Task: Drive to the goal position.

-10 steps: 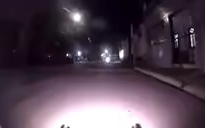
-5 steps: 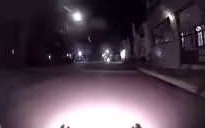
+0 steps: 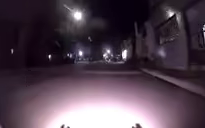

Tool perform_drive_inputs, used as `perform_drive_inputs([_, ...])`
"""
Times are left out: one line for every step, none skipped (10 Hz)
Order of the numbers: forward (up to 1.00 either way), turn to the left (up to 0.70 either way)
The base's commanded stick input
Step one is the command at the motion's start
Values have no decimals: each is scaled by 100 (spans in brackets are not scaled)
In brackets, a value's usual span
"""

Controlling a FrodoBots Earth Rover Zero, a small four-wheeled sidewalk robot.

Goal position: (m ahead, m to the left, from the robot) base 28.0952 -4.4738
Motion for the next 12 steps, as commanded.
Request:
perform_drive_inputs([85, 0])
perform_drive_inputs([85, 0])
perform_drive_inputs([85, 0])
perform_drive_inputs([85, 0])
perform_drive_inputs([85, 0])
perform_drive_inputs([85, 0])
perform_drive_inputs([85, 0])
perform_drive_inputs([85, -9])
perform_drive_inputs([85, -33])
perform_drive_inputs([85, -34])
perform_drive_inputs([85, -23])
perform_drive_inputs([85, -6])
